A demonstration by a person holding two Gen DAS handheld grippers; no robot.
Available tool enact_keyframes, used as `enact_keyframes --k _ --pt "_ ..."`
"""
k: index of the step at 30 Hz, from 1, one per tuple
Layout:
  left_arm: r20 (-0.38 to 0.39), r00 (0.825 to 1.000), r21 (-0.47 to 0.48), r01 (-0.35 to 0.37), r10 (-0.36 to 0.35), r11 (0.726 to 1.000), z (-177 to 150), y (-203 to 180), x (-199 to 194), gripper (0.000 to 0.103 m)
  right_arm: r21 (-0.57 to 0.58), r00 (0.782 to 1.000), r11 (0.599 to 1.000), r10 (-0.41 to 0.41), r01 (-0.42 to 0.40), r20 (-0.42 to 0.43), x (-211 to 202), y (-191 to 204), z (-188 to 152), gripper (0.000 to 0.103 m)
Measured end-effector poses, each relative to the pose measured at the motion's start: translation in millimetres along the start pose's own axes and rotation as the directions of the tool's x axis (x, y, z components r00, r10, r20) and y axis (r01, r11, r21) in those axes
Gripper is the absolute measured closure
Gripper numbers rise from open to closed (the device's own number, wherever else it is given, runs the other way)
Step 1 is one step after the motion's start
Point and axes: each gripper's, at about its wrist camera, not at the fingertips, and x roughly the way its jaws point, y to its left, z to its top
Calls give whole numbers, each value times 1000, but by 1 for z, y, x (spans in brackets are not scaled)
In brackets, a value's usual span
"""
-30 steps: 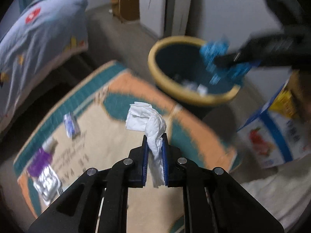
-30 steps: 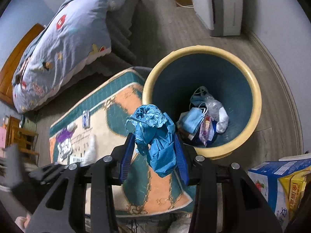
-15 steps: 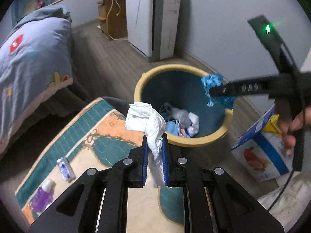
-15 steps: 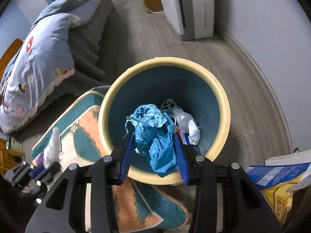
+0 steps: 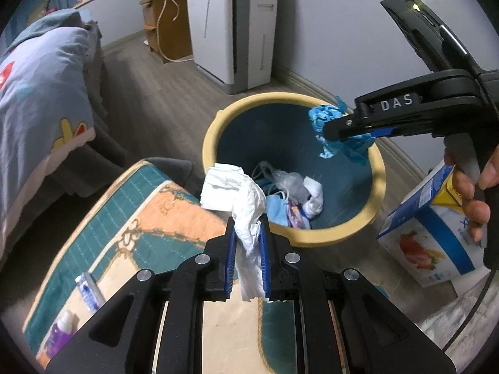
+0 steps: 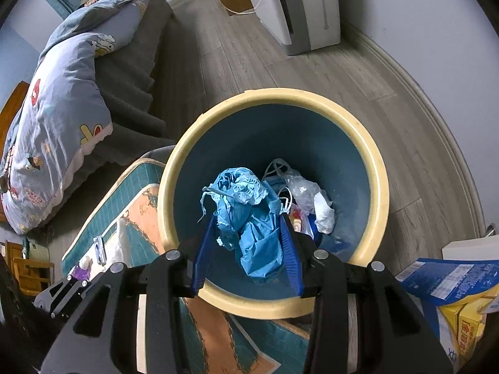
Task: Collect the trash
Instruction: 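Carry the glove and tissue over the wastebasket and open both tools, then move both open tools back over the cushion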
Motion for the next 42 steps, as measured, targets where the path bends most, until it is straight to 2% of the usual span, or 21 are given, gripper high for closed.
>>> enact_keyframes --k 13,19,21,23,26,29,32,35,42 --pt "13 997 21 78 -79 997 19 -15 27 89 67 999 997 -31 32 -10 14 -16 11 61" --pt "38 995 9 93 -93 996 26 -17 32 72 85 999 995 -48 47 13 11 -23 13 60" --pt "41 995 3 92 -92 996 27 -16 33 55 95 998 994 -52 49 23 9 -24 14 55" --pt "45 996 0 78 -78 997 27 -16 32 44 106 998 993 -50 46 29 8 -25 14 41" --pt "53 997 -5 59 -58 998 26 -14 28 41 108 998 993 -44 40 35 7 -21 14 33" --pt "68 997 -20 36 -35 999 24 -10 21 26 106 998 994 -38 33 48 3 -15 13 20" --pt "73 997 -24 24 -22 999 22 -5 12 24 97 997 995 -34 28 64 -3 -8 12 13" --pt "85 996 -26 8 -5 1000 19 -3 2 18 87 997 996 -26 20 69 -6 0 9 11" --pt "101 994 -29 -43 46 999 9 -1 -23 15 87 997 996 0 -7 72 -12 18 0 8"
